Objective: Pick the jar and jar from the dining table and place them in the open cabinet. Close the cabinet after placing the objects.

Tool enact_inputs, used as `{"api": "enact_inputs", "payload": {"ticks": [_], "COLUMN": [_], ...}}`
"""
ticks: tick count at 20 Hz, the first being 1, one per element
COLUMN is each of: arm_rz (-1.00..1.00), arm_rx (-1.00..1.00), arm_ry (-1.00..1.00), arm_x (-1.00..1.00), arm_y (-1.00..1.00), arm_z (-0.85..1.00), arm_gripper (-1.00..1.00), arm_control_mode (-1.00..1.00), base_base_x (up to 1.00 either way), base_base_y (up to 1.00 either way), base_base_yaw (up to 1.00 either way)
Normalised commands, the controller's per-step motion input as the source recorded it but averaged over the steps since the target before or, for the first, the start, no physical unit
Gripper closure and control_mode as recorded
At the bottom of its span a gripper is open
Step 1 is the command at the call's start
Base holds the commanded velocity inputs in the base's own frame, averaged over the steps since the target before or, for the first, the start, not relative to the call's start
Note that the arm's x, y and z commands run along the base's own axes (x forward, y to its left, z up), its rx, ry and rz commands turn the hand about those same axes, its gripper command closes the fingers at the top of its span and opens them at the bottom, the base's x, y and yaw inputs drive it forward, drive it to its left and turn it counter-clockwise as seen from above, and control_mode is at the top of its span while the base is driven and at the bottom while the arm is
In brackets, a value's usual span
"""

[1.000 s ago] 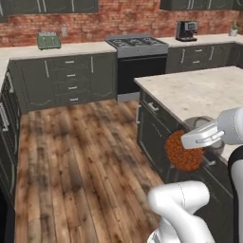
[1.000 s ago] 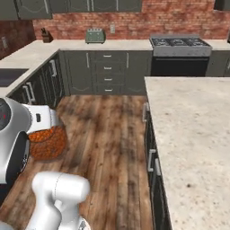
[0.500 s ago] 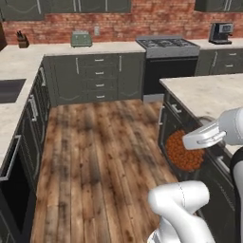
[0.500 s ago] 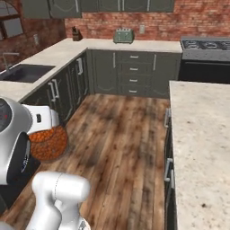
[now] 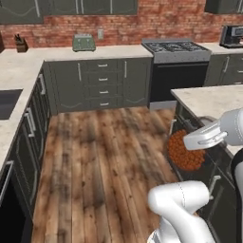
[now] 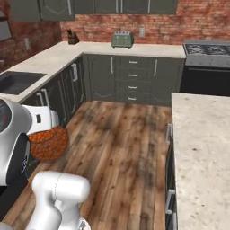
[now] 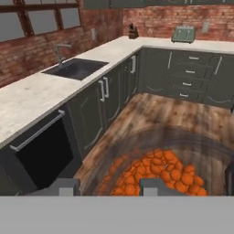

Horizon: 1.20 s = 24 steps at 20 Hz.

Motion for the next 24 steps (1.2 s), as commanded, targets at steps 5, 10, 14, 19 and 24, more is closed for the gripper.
{"api": "enact_inputs", "payload": {"ticks": [5, 10, 14, 19, 24], "arm_rz": [0.0, 0.0, 0.0, 0.0, 0.0], "arm_rx": [0.0, 0.0, 0.0, 0.0, 0.0], "arm_ry": [0.0, 0.0, 0.0, 0.0, 0.0], "arm_x": [0.0, 0.0, 0.0, 0.0, 0.0], "arm_y": [0.0, 0.0, 0.0, 0.0, 0.0], "arm_z": [0.0, 0.0, 0.0, 0.0, 0.0], "arm_gripper": [1.0, 1.0, 1.0, 1.0, 1.0], "arm_control_mode": [1.0, 1.0, 1.0, 1.0, 1.0], "base_base_x": [1.0, 1.0, 1.0, 1.0, 1.0], "base_base_y": [0.0, 0.0, 0.0, 0.0, 0.0], "base_base_yaw": [0.05, 0.05, 0.03, 0.06, 0.06]}}
